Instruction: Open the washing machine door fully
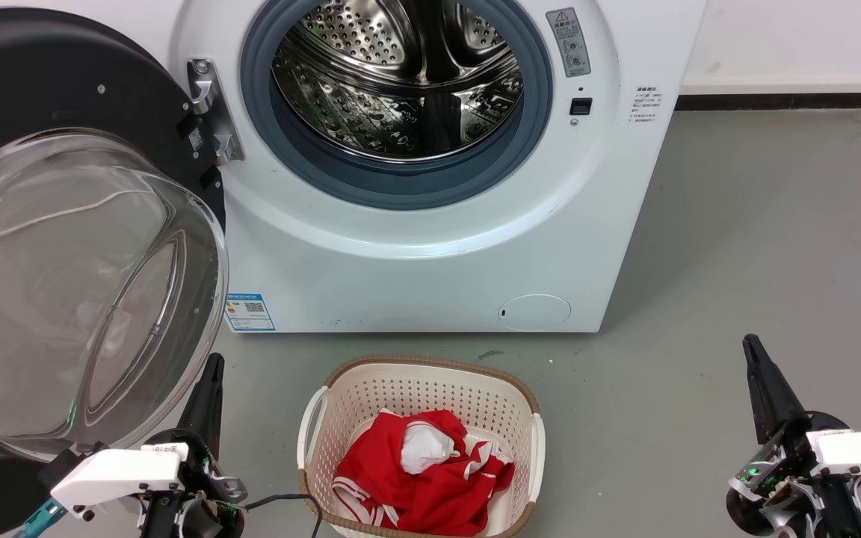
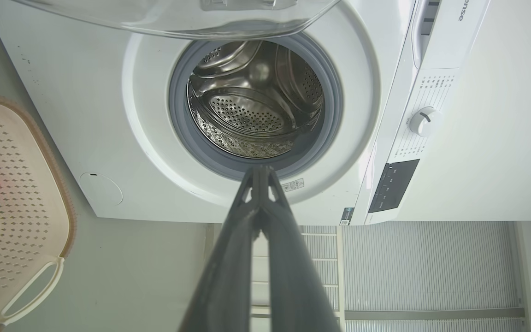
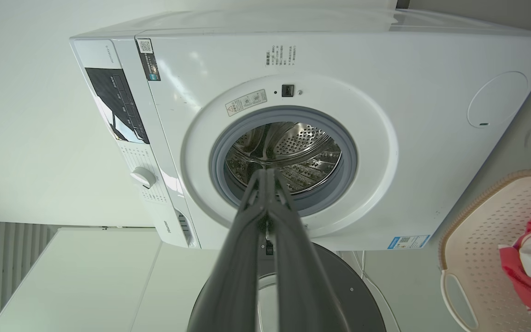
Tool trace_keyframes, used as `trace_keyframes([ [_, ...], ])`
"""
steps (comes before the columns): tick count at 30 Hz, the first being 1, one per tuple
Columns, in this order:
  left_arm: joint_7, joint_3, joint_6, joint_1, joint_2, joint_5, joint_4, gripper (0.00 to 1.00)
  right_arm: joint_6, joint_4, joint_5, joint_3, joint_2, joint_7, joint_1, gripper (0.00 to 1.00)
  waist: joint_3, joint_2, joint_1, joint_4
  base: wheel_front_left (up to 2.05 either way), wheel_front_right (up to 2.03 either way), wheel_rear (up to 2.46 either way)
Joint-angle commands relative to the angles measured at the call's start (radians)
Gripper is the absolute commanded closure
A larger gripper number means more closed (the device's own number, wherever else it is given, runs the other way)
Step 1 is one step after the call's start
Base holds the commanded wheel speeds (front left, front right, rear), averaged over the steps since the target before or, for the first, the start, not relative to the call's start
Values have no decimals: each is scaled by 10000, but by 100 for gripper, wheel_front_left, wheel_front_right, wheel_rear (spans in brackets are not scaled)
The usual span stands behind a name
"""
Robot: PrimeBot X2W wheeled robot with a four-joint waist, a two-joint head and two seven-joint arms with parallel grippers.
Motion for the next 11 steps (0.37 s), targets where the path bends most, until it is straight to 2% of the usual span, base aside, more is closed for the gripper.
trace_keyframes([
  [1, 36, 33, -21, -77, -17, -5, 10, 100, 0, 23, -23, -16, 22, 58, -125, 100, 1, 0, 0, 0, 0, 0, 0],
  [11, 35, 30, -21, -76, -16, -8, 9, 100, 0, 24, -67, -53, 41, 69, -128, 100, 1, 0, 0, 0, 0, 0, 0],
])
